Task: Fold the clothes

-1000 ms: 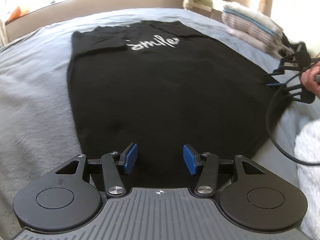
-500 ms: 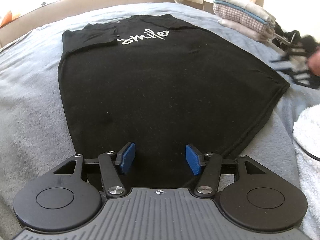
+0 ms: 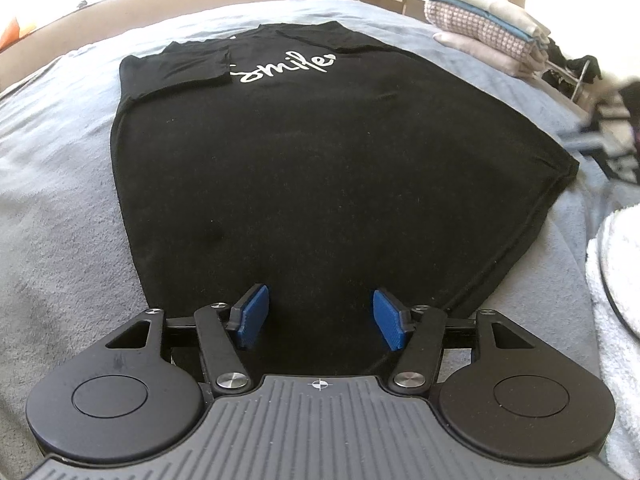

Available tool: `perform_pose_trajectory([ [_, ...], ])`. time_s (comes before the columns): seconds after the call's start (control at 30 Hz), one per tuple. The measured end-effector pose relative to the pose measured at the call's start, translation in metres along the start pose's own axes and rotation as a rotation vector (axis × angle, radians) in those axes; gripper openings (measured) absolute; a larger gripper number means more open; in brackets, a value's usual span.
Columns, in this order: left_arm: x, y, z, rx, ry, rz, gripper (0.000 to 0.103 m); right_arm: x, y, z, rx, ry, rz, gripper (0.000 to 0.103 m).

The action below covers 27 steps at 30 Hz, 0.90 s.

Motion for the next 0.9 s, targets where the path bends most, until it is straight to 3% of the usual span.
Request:
perform_pose_trajectory([
  [0.27, 0.000, 0.002, 0.000, 0.013, 0.012, 0.005, 0.059, -0.030, -0.028, 0.012, -0.086, 0.098, 0.036, 0.009],
  [0.37, -0.001, 0.002, 0.001, 0.013, 0.010, 0.008, 0.059, 0.002, -0.035, 0.007, -0.119, 0.069, 0.041, 0.011],
  [0.47, 0.000, 0.003, 0.001, 0.018, 0.010, 0.010, 0.059, 0.016, -0.019, 0.005, -0.084, 0.056, 0.017, 0.012],
  [0.67, 0.008, 0.008, -0.002, 0.058, -0.003, 0.028, 0.059, -0.058, 0.023, 0.031, -0.017, 0.195, -0.048, 0.012],
  [0.8, 0.011, 0.012, -0.003, 0.090, -0.013, 0.050, 0.059, -0.113, 0.019, 0.061, -0.074, 0.287, -0.081, 0.013],
  [0.9, 0.010, 0.013, -0.002, 0.094, -0.016, 0.064, 0.059, -0.131, 0.025, 0.078, -0.090, 0.312, -0.100, 0.013],
])
Point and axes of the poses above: each gripper's, at about its wrist camera, not at the fingertips, and x roughly against the way its jaws point, y to its left, z to its underside, the point moved 3 cm from there along -x, roughly the way its jaws point, and after that the axes turned 14 degrees about -z, right-handed, at the moved point
